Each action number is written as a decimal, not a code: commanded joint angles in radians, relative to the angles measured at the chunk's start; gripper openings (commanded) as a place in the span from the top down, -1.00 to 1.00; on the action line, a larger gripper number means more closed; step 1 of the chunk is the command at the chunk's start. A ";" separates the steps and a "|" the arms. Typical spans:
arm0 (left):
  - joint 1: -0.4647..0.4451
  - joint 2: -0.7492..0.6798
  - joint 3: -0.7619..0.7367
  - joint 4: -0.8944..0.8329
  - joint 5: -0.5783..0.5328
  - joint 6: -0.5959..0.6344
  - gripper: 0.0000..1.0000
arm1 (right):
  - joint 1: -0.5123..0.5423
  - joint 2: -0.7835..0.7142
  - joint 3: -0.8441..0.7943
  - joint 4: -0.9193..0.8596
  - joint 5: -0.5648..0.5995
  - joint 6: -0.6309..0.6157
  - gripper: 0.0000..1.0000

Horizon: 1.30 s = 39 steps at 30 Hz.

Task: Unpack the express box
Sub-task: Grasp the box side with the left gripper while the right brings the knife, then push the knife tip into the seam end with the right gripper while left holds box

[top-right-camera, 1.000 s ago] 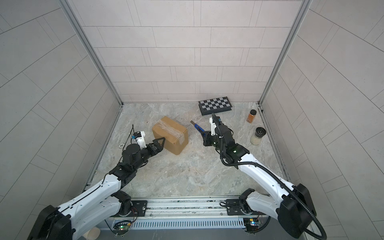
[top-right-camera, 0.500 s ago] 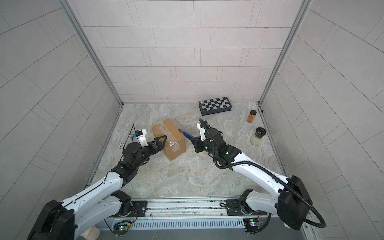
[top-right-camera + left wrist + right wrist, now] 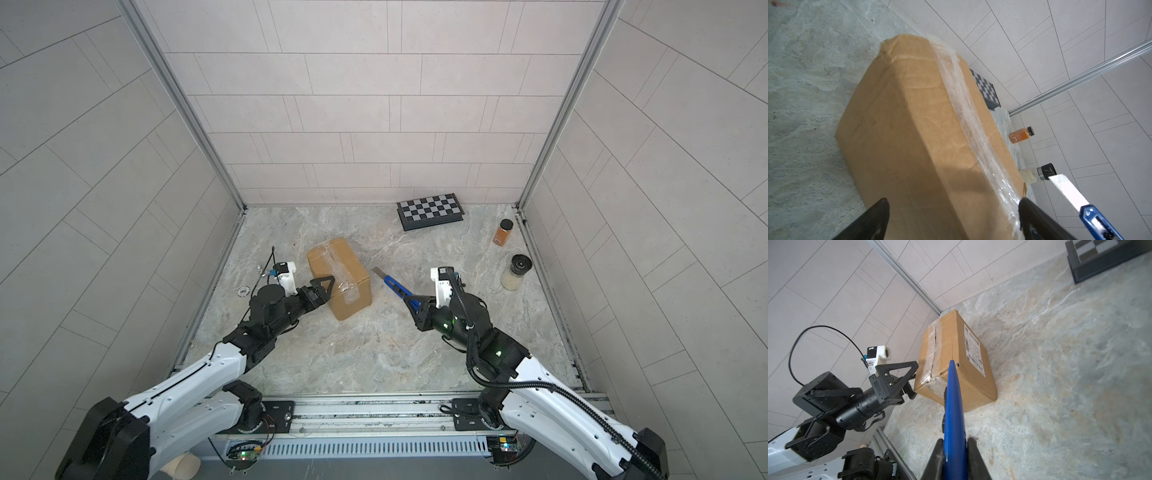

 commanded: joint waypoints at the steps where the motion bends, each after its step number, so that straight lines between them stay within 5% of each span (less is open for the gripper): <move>1: 0.002 0.012 0.030 -0.001 -0.001 0.025 -1.00 | 0.006 -0.065 -0.075 0.084 -0.055 0.157 1.00; 13: 0.001 0.016 0.010 0.022 -0.006 0.015 -1.00 | 0.011 -0.074 -0.191 0.340 -0.109 0.297 1.00; 39: 0.002 0.033 -0.002 0.054 -0.006 0.007 -1.00 | 0.067 -0.061 -0.237 0.330 -0.067 0.308 1.00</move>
